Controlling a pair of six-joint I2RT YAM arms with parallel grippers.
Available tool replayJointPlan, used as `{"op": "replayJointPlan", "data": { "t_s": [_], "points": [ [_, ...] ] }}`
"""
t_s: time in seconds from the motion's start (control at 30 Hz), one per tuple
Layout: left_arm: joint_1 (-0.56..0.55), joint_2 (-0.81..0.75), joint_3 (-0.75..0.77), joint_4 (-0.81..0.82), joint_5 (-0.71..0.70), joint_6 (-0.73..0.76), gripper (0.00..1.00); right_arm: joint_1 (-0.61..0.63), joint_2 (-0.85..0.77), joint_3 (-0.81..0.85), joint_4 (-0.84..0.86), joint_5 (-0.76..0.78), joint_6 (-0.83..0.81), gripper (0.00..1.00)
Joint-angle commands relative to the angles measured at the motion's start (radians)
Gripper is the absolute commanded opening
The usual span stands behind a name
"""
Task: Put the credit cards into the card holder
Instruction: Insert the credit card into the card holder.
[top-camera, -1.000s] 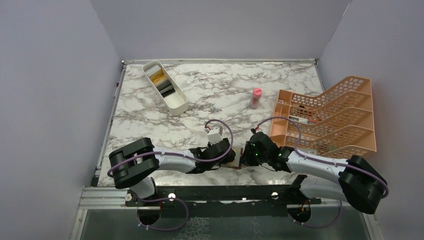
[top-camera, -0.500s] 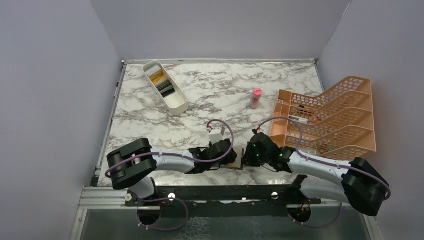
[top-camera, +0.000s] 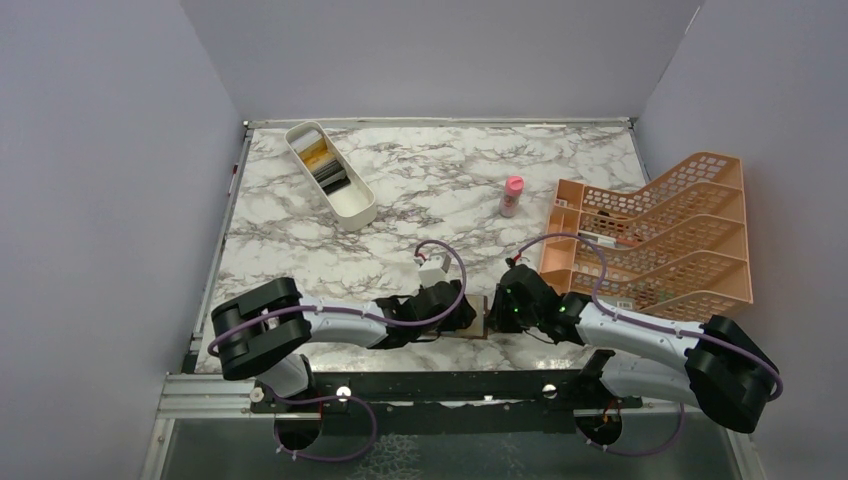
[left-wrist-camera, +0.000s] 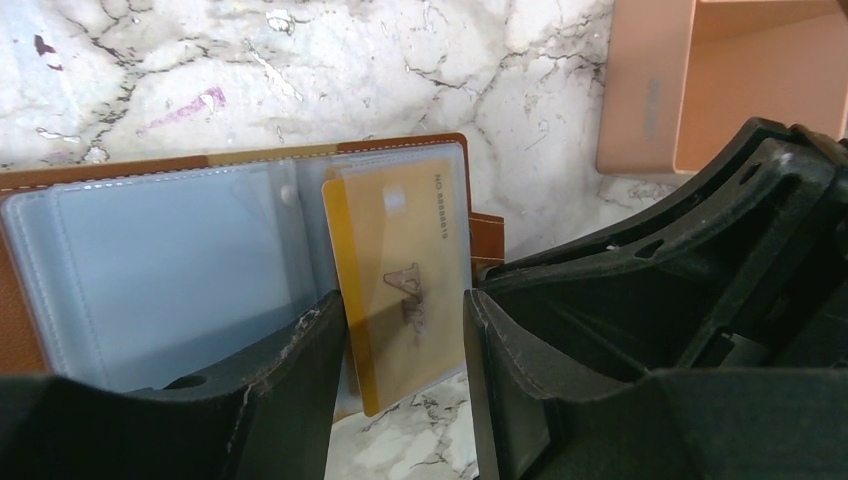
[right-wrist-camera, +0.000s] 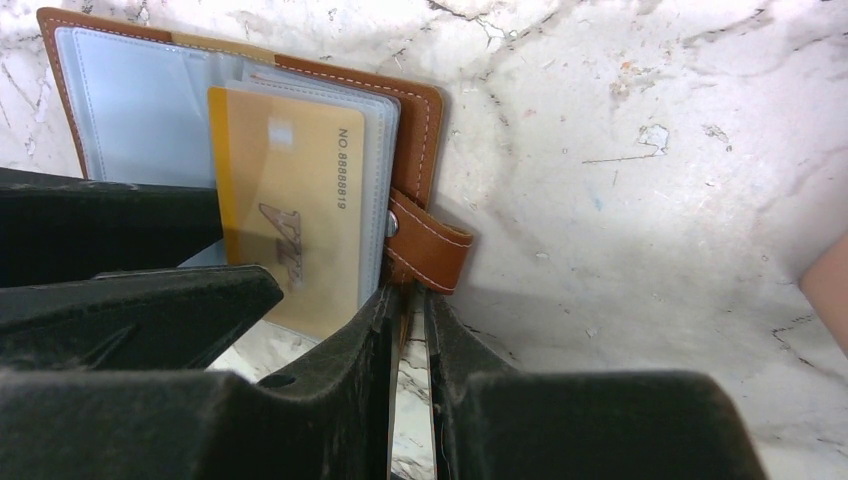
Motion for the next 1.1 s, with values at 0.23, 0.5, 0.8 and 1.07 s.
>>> {"op": "replayJointPlan", "data": {
  "t_s": [0.23,0.5,0.8,1.07],
  "points": [
    [-0.007,-0.003,0.046,-0.042,0.015,0.047,0.50,0.004,-0.020,0.028,-0.090,0.071,-0.006,0.21],
    [0.007,-0.028,0.118,-0.178,-0.013,0.122,0.52,0.004,-0.115,0.044,-0.185,0.114,0.004,0.29],
    [0.027,-0.069,0.175,-0.284,-0.075,0.174,0.56,0.005,-0.165,0.069,-0.185,0.104,-0.004,0.34],
    [0.267,-0.131,0.237,-0.372,0.014,0.366,0.56,0.004,-0.188,0.097,-0.141,0.021,-0.028,0.37]
  ]
}}
